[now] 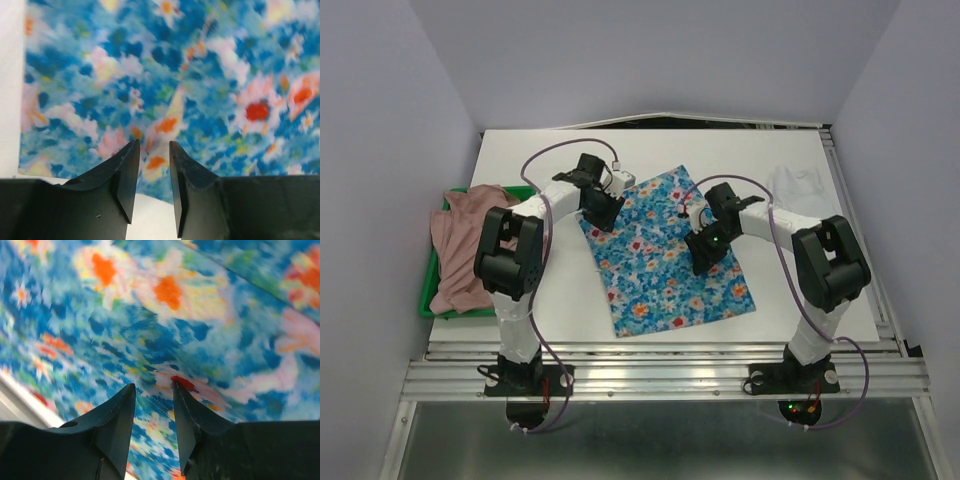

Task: Fold and stack the skirts
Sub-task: Flatten the skirt out

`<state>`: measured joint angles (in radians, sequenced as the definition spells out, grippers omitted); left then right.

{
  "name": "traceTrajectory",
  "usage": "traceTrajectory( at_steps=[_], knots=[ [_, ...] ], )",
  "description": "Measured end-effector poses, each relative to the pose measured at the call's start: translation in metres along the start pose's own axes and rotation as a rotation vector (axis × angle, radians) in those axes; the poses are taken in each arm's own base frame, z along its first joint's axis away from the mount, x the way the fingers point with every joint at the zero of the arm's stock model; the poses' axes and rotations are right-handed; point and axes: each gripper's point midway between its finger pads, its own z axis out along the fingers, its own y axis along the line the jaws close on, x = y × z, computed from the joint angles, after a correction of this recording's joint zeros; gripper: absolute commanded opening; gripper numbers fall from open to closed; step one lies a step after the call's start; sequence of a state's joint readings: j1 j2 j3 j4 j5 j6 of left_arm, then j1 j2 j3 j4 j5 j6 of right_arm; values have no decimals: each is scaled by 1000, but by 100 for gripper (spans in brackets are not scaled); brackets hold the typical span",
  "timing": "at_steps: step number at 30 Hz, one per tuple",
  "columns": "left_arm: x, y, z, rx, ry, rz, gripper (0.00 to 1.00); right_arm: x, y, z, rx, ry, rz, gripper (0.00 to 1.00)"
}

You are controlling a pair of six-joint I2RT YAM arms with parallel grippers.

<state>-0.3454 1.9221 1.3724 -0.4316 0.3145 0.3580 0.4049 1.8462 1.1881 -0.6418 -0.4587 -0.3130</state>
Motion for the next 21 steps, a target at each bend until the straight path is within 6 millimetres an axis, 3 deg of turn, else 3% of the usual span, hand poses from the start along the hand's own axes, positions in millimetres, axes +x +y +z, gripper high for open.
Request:
traceTrajectory(
  at_steps=[5,8,12,14,15,17,18,20,21],
  knots=[
    [-13,6,8,-4,-16,14,41,34,58,4,-155,87,33,47],
    [-12,4,11,7,-9,28,40,42,82,6,-219,129,38,49],
    [-3,-7,17,52,21,61,40,38,92,-2,-240,151,40,58],
    [4,-15,18,85,41,90,41,22,89,-12,-226,120,26,64],
    [7,-17,18,99,51,99,42,8,85,-21,-212,88,5,71],
    [12,-25,14,143,61,134,46,-24,75,-41,-169,6,-47,75],
    [11,-27,10,154,53,145,47,-51,67,-58,-131,-74,-89,76],
    [2,-27,-5,170,14,166,48,-67,52,-73,-84,-127,-107,76],
    [-3,-28,-14,184,0,175,48,-85,41,-89,-41,-178,-126,76]
  ],
)
